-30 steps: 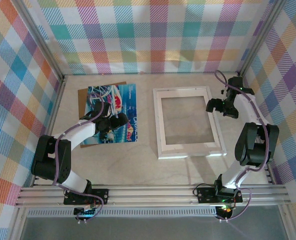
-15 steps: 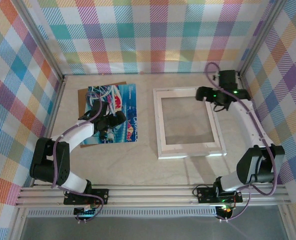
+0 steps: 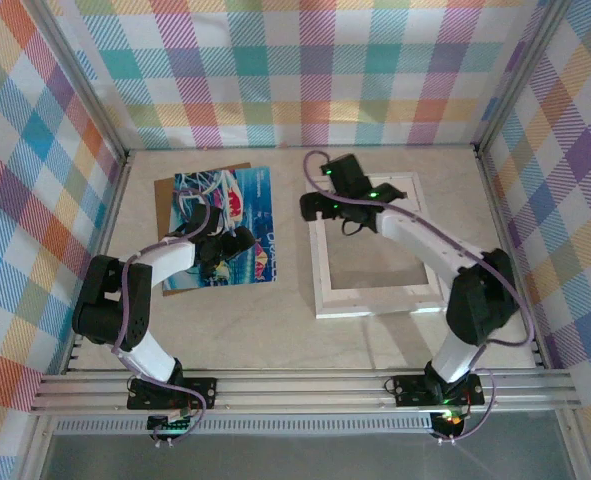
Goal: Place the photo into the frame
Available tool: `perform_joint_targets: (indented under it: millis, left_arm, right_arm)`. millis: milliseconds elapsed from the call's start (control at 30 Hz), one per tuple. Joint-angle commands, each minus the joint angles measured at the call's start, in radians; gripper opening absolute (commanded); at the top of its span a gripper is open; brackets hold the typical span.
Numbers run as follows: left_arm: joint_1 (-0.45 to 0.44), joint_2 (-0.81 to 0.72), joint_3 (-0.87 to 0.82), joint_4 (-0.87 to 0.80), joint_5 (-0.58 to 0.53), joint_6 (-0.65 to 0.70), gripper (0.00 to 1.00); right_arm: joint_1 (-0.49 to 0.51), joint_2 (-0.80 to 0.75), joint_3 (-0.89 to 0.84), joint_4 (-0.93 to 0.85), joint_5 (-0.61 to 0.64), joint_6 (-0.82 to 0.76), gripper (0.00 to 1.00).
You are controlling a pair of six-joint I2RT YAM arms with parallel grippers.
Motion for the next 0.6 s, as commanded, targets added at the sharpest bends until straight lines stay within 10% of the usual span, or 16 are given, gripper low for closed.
perform_joint_targets:
  millis: [0, 300, 567]
  left_arm:
    - [0.001, -0.040, -0.055, -0.005, 0.038, -0.034, 1.00]
    - [0.055, -0.213, -0.198, 0.045, 0.091, -0.113, 1.00]
    - [0.174, -0.182, -0.159, 0.094, 0.103, -0.102, 1.00]
  right_arm:
    - [0.054, 0.073, 0.041, 0.001, -0.017, 0.080, 0.99]
    - [0.134, 0.205, 0.038, 0.099, -0.122, 0.228, 0.61]
    - [0.195, 0.335, 0.077, 0.126, -0.127, 0.329, 0.48]
